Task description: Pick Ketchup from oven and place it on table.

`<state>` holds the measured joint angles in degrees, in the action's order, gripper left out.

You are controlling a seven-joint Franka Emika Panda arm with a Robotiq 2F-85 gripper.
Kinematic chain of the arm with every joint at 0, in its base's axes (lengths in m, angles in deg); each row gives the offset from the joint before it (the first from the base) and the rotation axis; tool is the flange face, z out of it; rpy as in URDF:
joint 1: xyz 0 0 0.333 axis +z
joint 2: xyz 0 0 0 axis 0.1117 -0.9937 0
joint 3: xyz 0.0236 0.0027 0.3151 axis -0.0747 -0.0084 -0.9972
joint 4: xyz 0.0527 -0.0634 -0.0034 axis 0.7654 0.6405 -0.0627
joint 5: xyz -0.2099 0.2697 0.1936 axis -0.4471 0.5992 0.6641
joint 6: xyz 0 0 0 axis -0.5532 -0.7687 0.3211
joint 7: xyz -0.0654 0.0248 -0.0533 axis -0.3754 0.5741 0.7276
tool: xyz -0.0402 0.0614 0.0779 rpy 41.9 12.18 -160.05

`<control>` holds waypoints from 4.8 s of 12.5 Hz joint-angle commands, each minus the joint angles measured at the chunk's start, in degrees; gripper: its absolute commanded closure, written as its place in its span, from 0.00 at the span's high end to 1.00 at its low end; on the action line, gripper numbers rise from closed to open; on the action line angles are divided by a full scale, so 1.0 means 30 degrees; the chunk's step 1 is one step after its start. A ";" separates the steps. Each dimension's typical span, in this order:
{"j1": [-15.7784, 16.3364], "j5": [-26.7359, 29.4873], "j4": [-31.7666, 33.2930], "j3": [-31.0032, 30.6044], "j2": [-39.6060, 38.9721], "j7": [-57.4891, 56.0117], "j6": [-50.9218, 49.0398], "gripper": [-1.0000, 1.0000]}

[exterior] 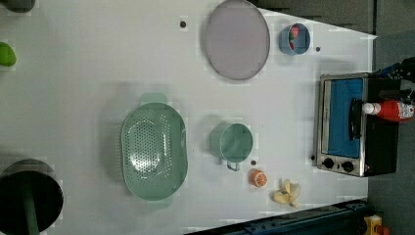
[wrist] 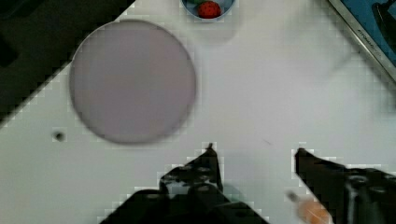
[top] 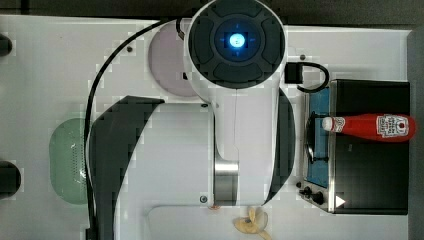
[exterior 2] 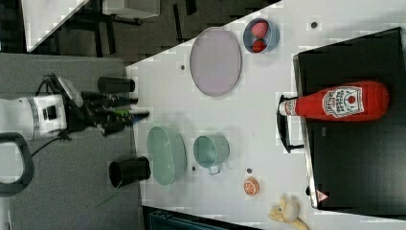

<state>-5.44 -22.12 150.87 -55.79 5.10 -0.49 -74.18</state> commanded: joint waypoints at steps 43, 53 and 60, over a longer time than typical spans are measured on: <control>-0.2368 0.5578 -0.0532 1.2201 -0.8428 0.0729 0.8188 0.63; 0.1654 0.4402 -0.5971 0.9497 -0.4475 0.0459 -0.0767 0.63; 0.3827 0.2961 -0.4028 0.6100 -0.4223 0.0462 -0.2665 0.63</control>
<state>6.15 -13.70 137.00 -39.11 -7.08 -0.49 -81.71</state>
